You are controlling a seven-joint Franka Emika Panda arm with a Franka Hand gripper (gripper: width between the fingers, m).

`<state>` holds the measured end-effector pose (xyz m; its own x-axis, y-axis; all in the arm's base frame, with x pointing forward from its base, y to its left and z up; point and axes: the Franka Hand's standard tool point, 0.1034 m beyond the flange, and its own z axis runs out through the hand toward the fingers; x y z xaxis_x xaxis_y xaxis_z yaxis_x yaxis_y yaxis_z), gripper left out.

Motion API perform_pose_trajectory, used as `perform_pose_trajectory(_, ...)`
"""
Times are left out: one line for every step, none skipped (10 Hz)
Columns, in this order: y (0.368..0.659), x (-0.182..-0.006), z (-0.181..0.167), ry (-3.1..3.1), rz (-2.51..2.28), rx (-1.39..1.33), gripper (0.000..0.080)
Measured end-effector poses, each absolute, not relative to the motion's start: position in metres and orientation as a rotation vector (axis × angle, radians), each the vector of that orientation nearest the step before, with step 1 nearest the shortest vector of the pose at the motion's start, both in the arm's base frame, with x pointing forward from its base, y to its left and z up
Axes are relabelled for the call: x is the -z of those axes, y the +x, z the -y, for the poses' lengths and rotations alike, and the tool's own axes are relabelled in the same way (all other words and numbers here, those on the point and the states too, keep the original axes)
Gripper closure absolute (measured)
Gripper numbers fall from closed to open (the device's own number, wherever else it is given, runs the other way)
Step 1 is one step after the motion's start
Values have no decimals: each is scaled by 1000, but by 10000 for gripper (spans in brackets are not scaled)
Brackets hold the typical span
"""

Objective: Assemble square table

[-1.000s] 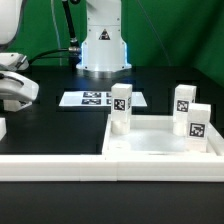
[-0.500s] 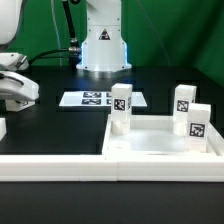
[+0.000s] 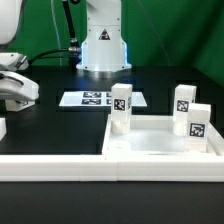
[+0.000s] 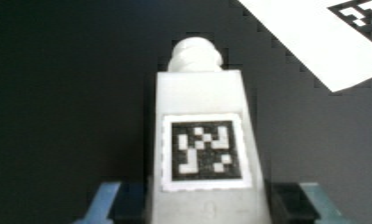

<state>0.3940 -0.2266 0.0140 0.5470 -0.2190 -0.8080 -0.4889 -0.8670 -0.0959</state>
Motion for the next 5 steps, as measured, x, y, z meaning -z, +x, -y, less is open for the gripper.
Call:
perform_pose_trajectory(409,-36,216,-2481,-542,-1249,512)
perform_pose_trajectory(427,-65,201,-2481,-492,-1242,511)
perform_pose_trajectory(434,-81,198,-2475,-470,-1233,511)
perform_pose_trajectory(435,-86,199,-2486,-476,-1208,511)
perform_pose_trajectory(434,-84,200,-2486,-479,-1208,511)
